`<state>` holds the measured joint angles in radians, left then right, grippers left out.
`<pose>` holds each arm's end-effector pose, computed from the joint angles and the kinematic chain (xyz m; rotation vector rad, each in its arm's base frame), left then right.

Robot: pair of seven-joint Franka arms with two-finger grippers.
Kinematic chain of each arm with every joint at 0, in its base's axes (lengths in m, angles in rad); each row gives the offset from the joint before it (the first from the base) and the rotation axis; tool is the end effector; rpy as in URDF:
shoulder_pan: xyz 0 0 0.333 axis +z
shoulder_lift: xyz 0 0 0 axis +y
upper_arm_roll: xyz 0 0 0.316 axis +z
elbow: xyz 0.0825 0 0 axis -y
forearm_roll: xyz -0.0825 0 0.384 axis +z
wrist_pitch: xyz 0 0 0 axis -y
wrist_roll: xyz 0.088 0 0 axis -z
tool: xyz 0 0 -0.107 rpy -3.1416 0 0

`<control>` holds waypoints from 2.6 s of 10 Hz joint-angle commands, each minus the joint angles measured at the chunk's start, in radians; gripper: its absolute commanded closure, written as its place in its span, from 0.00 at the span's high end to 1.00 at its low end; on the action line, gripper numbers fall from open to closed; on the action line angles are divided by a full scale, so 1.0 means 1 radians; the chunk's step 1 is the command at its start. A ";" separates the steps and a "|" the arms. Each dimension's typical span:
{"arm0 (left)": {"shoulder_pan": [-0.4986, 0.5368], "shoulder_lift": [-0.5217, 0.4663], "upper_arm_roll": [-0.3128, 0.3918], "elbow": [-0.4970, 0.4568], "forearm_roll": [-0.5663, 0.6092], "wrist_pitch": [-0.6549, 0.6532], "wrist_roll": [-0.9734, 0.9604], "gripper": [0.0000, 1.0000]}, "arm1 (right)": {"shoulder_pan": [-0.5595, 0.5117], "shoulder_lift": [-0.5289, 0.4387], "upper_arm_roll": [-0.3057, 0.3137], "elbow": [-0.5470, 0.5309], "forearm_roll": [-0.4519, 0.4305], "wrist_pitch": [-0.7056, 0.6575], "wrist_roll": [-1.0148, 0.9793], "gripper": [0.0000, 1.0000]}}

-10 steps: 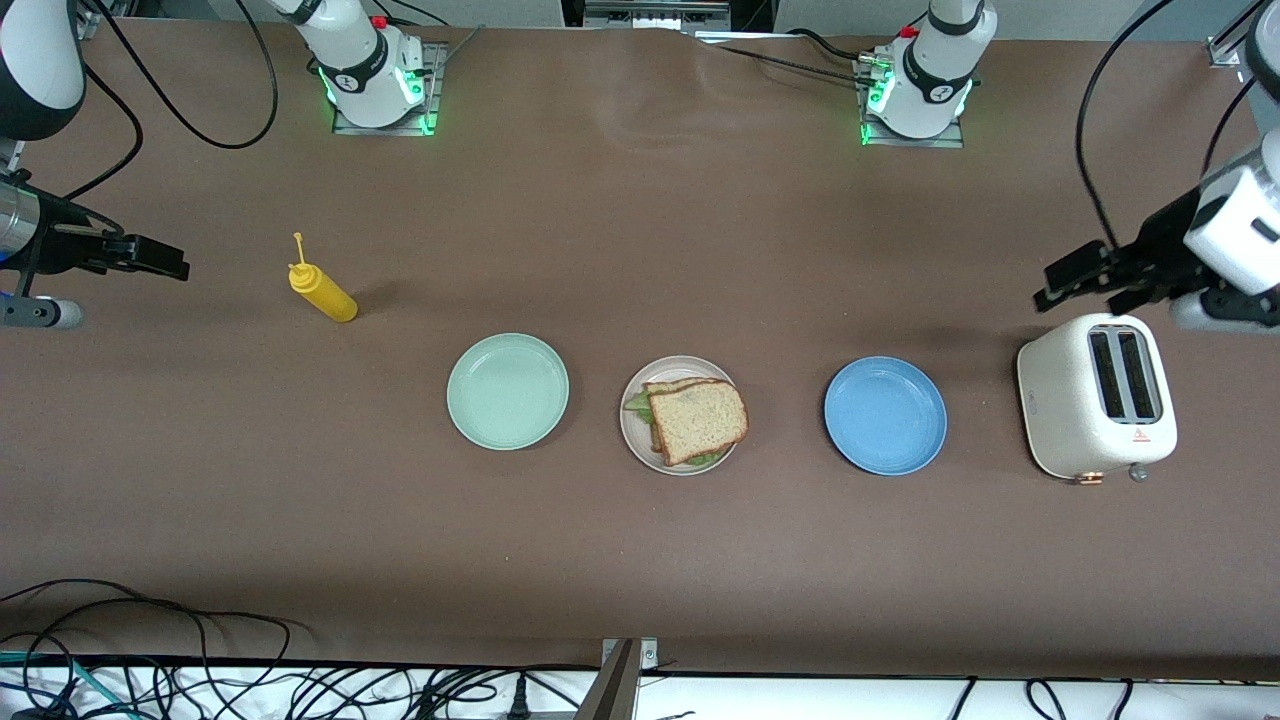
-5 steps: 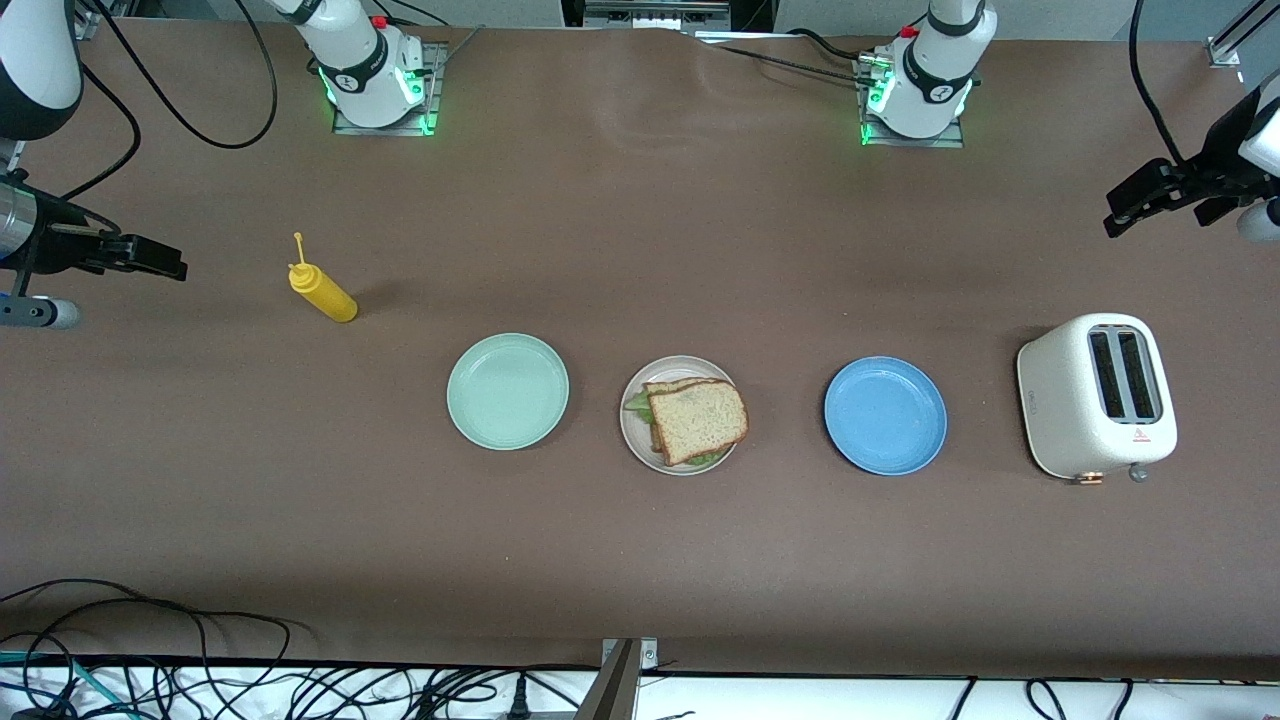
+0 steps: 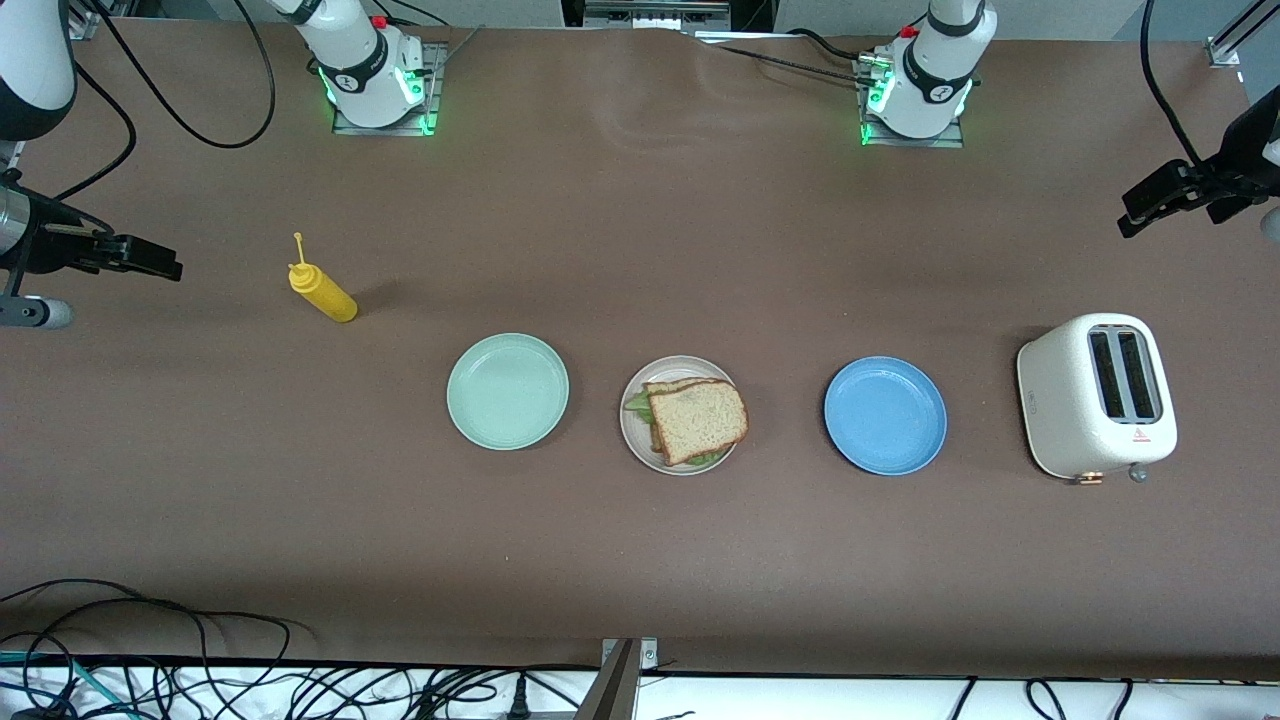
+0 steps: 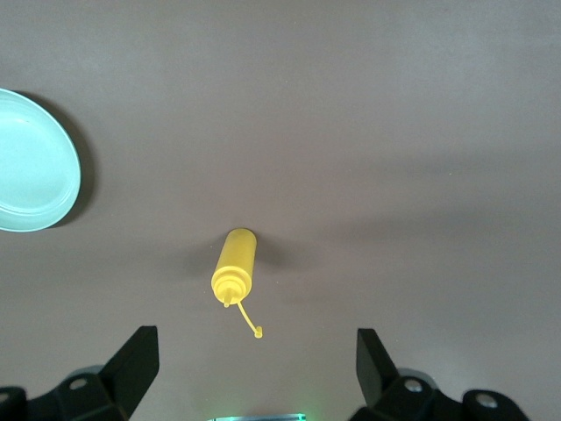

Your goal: Make sandwich on beige plate with both arms

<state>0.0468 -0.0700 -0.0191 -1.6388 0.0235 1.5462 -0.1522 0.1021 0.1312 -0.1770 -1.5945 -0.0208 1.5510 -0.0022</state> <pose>0.5293 0.0169 0.6283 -3.1026 -0.2804 0.0327 0.5815 -0.0403 0.5383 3.0907 -0.1110 -0.2701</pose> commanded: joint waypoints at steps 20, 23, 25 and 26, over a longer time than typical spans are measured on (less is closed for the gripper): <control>0.016 0.006 -0.025 0.014 -0.022 -0.112 -0.060 1.00 | -0.039 0.005 -0.009 0.028 0.055 -0.068 -0.018 1.00; 0.004 0.002 -0.035 0.016 -0.031 -0.152 -0.058 1.00 | -0.047 0.004 -0.012 0.034 0.059 -0.075 -0.015 1.00; 0.002 0.006 -0.035 0.028 -0.031 -0.152 -0.056 1.00 | -0.048 0.004 -0.012 0.034 0.053 -0.075 -0.016 1.00; 0.002 0.007 -0.035 0.030 -0.031 -0.147 -0.056 1.00 | -0.047 0.004 -0.012 0.034 0.053 -0.075 -0.015 1.00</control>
<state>0.0472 -0.0643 -0.0556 -1.6332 0.0167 1.4150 -0.2176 0.0589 0.1353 -0.1886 -1.5796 0.0235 1.4960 -0.0065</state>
